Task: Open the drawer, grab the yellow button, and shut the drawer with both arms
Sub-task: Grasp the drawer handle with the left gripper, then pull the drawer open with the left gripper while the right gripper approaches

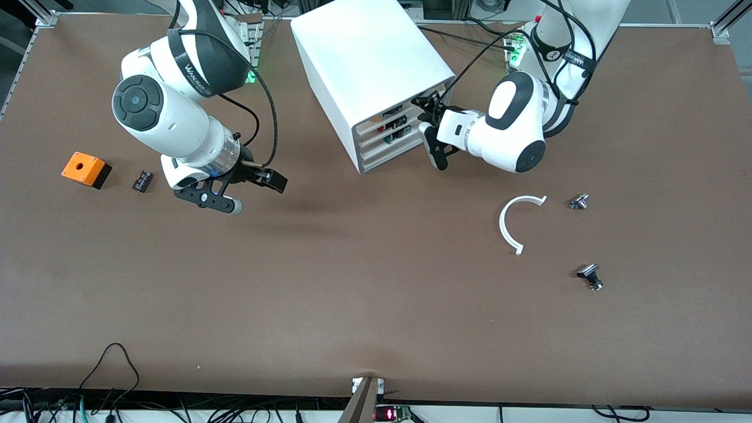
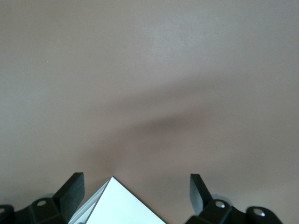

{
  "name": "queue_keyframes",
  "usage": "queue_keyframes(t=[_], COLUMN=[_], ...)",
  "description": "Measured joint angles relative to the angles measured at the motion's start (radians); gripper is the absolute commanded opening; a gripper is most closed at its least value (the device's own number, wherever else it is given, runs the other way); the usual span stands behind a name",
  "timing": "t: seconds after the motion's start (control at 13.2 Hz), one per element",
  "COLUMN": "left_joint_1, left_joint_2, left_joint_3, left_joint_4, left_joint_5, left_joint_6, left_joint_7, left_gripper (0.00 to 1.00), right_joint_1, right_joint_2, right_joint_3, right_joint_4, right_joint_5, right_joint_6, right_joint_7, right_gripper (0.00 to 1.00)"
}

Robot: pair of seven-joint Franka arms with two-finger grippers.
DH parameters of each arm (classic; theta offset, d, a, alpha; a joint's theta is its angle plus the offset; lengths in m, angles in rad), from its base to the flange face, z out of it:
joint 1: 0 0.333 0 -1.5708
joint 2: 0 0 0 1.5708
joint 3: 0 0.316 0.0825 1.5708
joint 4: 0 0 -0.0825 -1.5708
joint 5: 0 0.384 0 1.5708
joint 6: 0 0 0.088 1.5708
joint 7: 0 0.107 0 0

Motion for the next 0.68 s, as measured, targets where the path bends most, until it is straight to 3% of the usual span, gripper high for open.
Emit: queue_keyframes(t=[0.08, 0.68], left_joint_1=[0.000, 0.011], left_joint_2=[0.000, -0.014], left_joint_3=[0.000, -0.003], left_joint_4=[-0.013, 0.004], left_joint_5=[0.000, 0.017], left_joint_6=[0.008, -0.004], left_joint_7=[0.032, 0.061], left_gripper=[0.00, 0.00], right_joint_1=[0.002, 0.003], right_joint_2=[0.001, 0.003], right_joint_3=[0.000, 0.000], right_joint_4=[0.000, 0.001], right_joint_5=[0.000, 0.000], right_joint_6=[0.000, 0.000], right_joint_7=[0.000, 0.001], right_gripper=[1.00, 1.00])
